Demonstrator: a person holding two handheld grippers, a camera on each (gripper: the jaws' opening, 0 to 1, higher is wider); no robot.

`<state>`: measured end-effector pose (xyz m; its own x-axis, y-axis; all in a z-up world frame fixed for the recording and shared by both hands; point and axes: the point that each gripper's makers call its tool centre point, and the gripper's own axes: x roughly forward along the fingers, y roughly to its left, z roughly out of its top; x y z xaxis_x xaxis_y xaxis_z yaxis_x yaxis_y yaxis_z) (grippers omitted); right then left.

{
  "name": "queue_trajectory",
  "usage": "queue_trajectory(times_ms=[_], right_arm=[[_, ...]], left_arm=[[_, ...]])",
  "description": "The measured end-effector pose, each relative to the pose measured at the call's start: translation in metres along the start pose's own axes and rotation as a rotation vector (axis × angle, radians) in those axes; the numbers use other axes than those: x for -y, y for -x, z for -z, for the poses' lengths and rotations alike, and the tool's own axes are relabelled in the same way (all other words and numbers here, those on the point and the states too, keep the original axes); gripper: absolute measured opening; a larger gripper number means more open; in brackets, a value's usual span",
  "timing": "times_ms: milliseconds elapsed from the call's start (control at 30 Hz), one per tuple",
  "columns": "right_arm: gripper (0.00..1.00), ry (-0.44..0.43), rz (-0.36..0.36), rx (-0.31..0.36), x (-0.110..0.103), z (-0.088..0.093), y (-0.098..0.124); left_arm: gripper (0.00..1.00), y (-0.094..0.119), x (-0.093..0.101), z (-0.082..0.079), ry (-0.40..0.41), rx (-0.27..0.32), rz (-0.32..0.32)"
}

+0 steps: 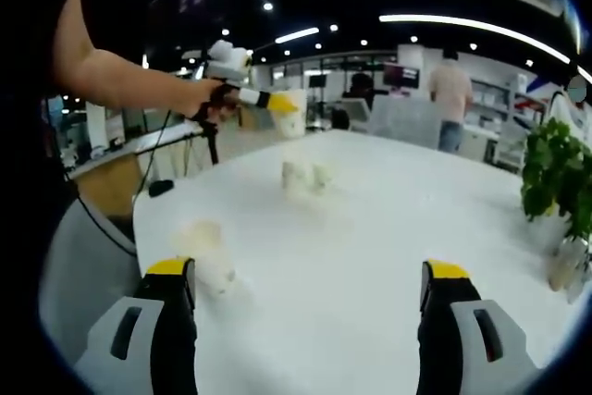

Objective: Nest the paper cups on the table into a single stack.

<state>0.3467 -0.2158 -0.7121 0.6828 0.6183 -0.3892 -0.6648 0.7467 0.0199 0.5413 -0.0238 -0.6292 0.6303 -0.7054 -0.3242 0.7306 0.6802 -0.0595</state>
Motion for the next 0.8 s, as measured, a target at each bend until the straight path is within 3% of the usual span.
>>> queue_trajectory(times_ms=[333,800], right_arm=[[1.0,-0.002,0.005,0.013,-0.001,-0.003,0.002],[1.0,0.009,0.002,0.022,-0.003,-0.008,0.003]], left_arm=[[0.42,0.012,0.017,-0.005,-0.048,-0.006,0.012],[0.42,0.032,0.03,-0.015,-0.051,0.01,0.021]])
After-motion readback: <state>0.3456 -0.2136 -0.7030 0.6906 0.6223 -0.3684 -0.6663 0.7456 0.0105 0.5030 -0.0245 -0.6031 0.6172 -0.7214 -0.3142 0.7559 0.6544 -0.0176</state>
